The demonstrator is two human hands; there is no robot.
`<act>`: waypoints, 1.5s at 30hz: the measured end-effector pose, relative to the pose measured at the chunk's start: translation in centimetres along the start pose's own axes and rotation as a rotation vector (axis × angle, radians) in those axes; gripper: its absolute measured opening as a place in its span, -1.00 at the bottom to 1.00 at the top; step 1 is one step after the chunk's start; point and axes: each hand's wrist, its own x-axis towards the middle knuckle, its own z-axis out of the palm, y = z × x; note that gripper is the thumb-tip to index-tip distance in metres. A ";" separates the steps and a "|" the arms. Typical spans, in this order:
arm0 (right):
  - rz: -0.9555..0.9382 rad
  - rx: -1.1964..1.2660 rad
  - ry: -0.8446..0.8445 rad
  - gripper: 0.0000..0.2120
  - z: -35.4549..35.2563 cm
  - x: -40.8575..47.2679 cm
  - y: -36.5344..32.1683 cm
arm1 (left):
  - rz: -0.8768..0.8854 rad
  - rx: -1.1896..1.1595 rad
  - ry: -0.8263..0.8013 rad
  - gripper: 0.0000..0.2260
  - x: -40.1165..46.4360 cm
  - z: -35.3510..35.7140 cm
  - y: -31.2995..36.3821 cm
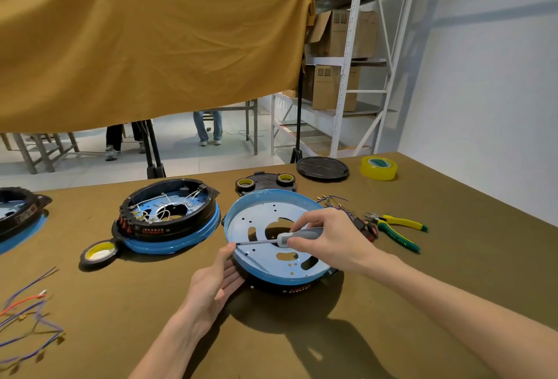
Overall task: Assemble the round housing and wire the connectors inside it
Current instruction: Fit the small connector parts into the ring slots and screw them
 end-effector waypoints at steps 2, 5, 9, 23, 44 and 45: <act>-0.008 -0.005 -0.002 -0.86 0.1 0.2 -0.2 | 0.007 0.003 -0.004 -0.23 0.1 0.0 -0.1; -0.023 -0.017 -0.006 -0.87 0.1 0.5 -0.4 | -0.006 -0.011 0.000 -0.29 0.2 -0.1 -0.1; -0.047 -0.066 -0.001 -0.87 -0.4 0.7 -0.4 | -0.007 0.000 0.003 -0.35 0.6 -0.2 -0.3; -0.199 -0.252 -0.099 -0.81 -1.2 1.5 -2.4 | -0.009 0.010 0.015 -0.13 0.6 -0.1 -0.4; -0.143 -0.671 -0.455 -0.59 -0.6 14.7 -11.3 | -0.149 0.039 -0.099 -0.33 1.7 -1.4 0.0; -0.141 -0.664 -0.473 -0.58 -0.5 14.8 -11.2 | -0.145 0.039 -0.094 -0.35 1.8 -1.4 -0.1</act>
